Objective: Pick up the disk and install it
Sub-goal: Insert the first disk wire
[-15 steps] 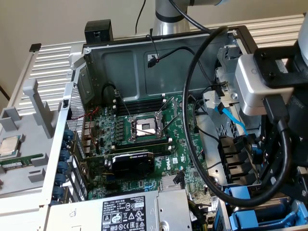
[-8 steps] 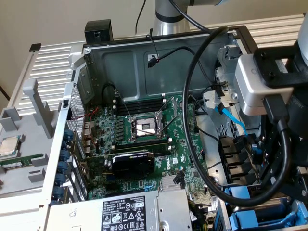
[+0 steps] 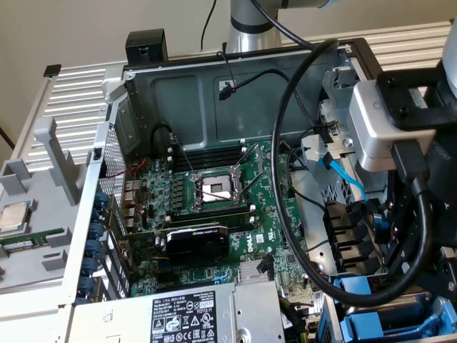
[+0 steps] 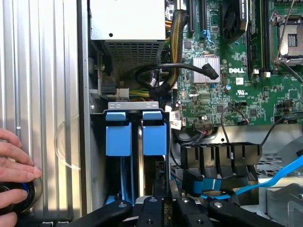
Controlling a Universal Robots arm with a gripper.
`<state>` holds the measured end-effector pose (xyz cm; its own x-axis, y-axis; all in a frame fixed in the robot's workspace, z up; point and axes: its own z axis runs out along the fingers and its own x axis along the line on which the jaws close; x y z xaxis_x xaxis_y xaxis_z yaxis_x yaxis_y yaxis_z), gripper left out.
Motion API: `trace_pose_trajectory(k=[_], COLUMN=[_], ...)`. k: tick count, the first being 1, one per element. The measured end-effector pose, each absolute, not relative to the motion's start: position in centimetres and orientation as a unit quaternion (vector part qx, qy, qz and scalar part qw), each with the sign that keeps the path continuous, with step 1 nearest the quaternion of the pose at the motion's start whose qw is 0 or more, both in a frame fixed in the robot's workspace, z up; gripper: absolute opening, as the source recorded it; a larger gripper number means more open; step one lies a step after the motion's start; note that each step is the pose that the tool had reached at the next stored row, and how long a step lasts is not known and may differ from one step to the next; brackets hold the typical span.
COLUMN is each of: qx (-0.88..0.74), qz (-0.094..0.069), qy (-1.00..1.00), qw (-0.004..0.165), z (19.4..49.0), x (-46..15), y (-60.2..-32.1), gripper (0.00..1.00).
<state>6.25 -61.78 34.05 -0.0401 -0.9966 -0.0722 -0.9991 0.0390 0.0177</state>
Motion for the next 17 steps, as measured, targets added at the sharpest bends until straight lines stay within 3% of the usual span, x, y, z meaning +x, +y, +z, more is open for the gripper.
trace_pose_trajectory(k=[17], qx=[-0.692], qz=[0.031], qy=[0.720], qw=[0.020], z=[33.89], x=[6.31], y=[-61.77], gripper=[0.16])
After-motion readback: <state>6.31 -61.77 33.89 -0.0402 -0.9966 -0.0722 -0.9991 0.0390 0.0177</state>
